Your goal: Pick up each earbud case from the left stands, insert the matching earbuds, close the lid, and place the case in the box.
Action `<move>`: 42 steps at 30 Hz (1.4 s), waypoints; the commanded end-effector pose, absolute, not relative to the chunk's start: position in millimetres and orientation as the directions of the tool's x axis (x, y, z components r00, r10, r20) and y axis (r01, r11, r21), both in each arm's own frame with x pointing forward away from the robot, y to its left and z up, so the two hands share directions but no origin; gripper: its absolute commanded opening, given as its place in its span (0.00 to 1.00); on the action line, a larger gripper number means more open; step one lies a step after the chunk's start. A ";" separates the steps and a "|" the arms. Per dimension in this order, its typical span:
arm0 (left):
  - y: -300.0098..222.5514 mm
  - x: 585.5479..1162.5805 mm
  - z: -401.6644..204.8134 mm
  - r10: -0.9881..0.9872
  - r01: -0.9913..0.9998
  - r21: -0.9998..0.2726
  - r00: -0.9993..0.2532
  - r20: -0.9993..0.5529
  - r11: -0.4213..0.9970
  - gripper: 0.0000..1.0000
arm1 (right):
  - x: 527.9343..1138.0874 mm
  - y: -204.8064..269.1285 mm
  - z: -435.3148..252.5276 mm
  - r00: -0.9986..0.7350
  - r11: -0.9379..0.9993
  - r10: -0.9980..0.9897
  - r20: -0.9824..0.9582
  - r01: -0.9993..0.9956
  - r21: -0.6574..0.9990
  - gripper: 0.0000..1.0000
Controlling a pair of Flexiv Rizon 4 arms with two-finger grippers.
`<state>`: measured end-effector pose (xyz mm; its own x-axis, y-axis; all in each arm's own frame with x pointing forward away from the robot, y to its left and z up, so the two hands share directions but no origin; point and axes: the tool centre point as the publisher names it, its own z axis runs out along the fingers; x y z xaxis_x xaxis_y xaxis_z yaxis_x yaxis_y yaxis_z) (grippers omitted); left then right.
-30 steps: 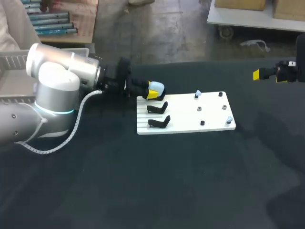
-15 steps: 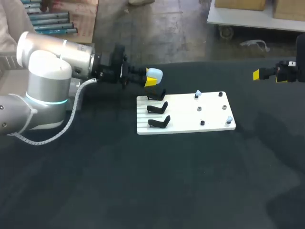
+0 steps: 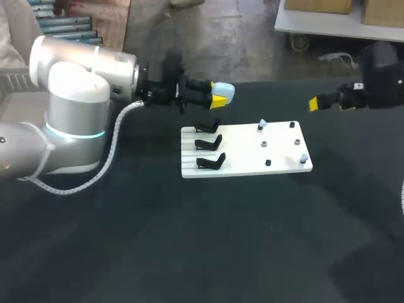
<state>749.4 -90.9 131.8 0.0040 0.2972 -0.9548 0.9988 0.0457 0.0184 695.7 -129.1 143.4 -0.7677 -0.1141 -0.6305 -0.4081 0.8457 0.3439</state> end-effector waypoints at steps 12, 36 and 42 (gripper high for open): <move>-146.6 750.9 130.9 0.333 0.998 0.049 0.031 -0.942 0.045 0.00 | 712.8 -77.5 138.7 -0.767 0.766 -0.187 -0.614 -0.505 0.398 1.00; -162.9 737.0 134.0 0.332 0.998 0.055 0.053 -0.942 -0.004 0.00 | 735.1 -48.1 139.6 -0.752 0.719 -0.234 -0.616 -0.561 0.411 1.00; -162.2 734.7 135.6 0.323 0.998 0.057 0.057 -0.945 -0.008 0.00 | 738.6 -50.4 140.9 -0.753 0.723 -0.230 -0.616 -0.556 0.409 1.00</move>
